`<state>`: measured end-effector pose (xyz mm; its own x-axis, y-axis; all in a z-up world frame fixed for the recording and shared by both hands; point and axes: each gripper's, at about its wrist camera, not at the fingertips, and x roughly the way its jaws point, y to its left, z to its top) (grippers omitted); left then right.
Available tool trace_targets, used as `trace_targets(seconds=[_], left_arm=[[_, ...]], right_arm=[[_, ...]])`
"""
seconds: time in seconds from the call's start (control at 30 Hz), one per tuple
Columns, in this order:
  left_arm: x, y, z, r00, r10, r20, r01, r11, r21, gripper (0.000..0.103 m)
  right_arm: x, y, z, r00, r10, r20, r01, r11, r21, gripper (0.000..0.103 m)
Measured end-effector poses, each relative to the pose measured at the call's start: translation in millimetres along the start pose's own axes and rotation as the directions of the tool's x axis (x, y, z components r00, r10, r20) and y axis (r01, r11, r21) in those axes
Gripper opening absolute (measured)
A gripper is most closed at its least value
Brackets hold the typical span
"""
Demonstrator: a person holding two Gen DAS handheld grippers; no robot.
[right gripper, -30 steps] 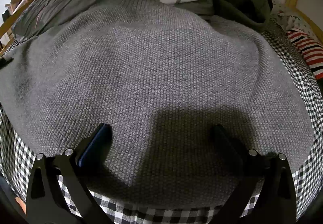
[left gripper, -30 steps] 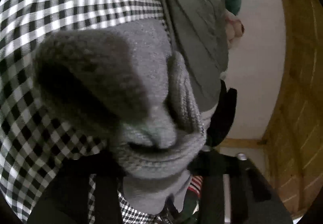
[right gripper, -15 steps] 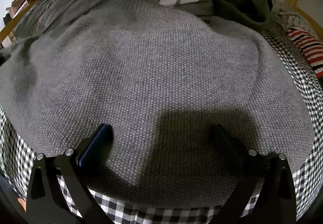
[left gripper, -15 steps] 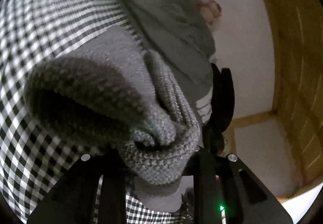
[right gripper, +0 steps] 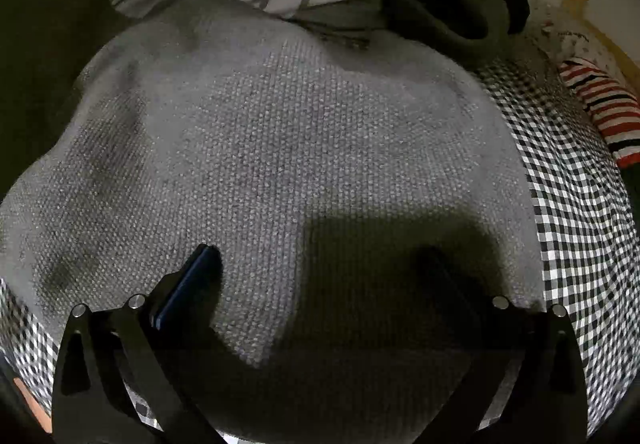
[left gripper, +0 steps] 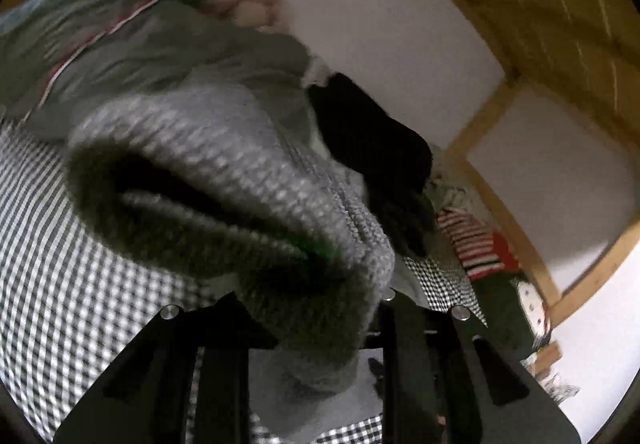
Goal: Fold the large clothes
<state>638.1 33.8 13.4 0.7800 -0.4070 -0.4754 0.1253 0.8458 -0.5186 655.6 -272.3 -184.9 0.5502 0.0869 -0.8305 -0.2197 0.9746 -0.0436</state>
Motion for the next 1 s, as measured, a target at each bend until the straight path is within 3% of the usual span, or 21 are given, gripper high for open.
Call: trace_targets(seconds=[0.1,0.3,0.4,0.5,0.57,0.63,0.67,0.7,0.77,0.8,0.93,1.0], left_arm=[[20,-35,3,1.0,-0.016,-0.018,0.017,0.997,0.074,0.021],[68,-118,-10,0.996,-0.057,-0.072,0.071,0.974,0.213,0.021],[92,-169,-27,0.993,-0.065,-0.098,0.093,0.942,0.322,0.021],[129,-212,-56,0.987,-0.041,-0.158,0.111,0.877,0.467,0.021],[158,-227,-80,0.967,-0.032,-0.253,0.157,0.858,0.489,0.021],[189,-226,-98,0.933,-0.025,-0.359,0.197,0.871,0.449,0.021],[201,-217,-101,0.91,-0.06,-0.411,0.224,0.904,0.363,0.021],[210,-212,-107,0.897,-0.059,-0.439,0.226,0.913,0.34,0.021],[217,-206,-119,0.894,-0.038,-0.447,0.212,0.914,0.345,0.021],[220,-204,-127,0.887,-0.028,-0.461,0.212,0.911,0.353,0.021],[236,-195,-152,0.864,0.025,-0.503,0.188,0.911,0.368,0.021],[236,-197,-155,0.872,0.035,-0.489,0.181,0.904,0.388,0.022]], right_arm=[[-4,-3,-7,0.999,0.024,0.044,-0.025,1.0,0.003,0.101],[-22,-26,-22,0.974,0.179,0.139,-0.183,0.983,0.017,0.101],[-22,-26,-24,0.968,0.216,0.124,-0.217,0.976,-0.01,0.101],[-26,-25,-28,0.962,0.245,0.119,-0.242,0.969,-0.041,0.101],[-36,-37,-33,0.941,0.326,0.096,-0.324,0.946,-0.036,0.101],[-53,-61,-38,0.897,0.438,0.056,-0.439,0.898,0.006,0.1],[-61,-70,-44,0.892,0.451,0.032,-0.452,0.892,-0.004,0.1],[-71,-82,-49,0.884,0.467,0.031,-0.467,0.884,0.014,0.1],[-88,-110,-63,0.866,0.5,0.02,-0.499,0.861,0.095,0.1],[-97,-123,-69,0.87,0.491,0.048,-0.493,0.862,0.118,0.1],[-136,-179,-88,0.855,0.449,0.261,-0.508,0.825,0.246,0.1],[-150,-191,-86,0.865,0.377,0.331,-0.475,0.829,0.296,0.1]])
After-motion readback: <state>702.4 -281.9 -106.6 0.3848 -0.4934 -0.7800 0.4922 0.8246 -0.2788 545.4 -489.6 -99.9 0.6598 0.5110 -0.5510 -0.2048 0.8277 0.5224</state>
